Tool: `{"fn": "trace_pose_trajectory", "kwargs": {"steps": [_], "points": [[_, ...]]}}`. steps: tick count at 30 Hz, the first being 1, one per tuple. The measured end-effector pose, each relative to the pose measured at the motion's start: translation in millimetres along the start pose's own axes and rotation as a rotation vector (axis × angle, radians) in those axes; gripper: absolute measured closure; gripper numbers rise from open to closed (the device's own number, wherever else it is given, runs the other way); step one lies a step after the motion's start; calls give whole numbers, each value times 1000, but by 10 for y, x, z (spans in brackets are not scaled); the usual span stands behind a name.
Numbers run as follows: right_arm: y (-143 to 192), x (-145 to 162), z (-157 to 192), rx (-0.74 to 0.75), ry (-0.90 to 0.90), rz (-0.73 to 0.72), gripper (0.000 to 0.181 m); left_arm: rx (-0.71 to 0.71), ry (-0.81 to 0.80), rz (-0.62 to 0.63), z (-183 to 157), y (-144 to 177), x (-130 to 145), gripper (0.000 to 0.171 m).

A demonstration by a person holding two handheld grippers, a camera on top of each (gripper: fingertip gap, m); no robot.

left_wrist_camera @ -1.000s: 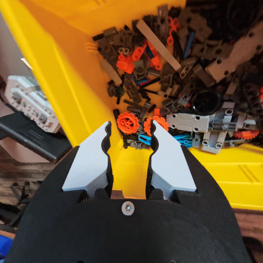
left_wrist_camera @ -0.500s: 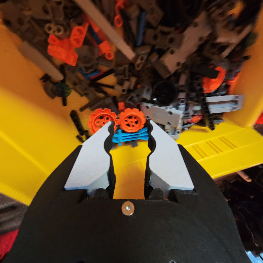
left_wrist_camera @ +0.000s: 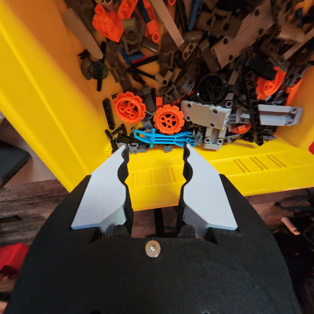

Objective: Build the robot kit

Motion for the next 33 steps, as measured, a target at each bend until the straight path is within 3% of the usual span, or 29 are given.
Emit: {"fn": "trace_pose_trajectory", "kwargs": {"steps": [11, 15, 19, 23, 28, 33], "points": [[36, -16, -12, -11, 5, -15, 150, -42, 23, 215, 192, -264, -69, 117], [39, -16, -8, -19, 2, -18, 151, -3, 21, 265, 177, -326, -112, 128], [38, -24, 5, -28, 6, -19, 150, 71, -8, 221, 182, -331, -124, 136], [48, -24, 13, -25, 17, -20, 150, 162, 23, 90, 242, -302, -200, 143], [53, -21, -1, -26, 3, -25, 150, 57, 13, -41, 335, -38, -191, 150], [50, -23, 14, -30, 17, -22, 150, -29, 21, 83, 310, 16, -43, 151]]}}
Point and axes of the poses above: each gripper's, where its closed fingertips meet, y back along the fingers, x out of its underside, z = x × y across the jaws, the point moved 10 cm from there along y, back along the fingers, and after that the axes turned 13 degrees about x, right-handed, at the moved point
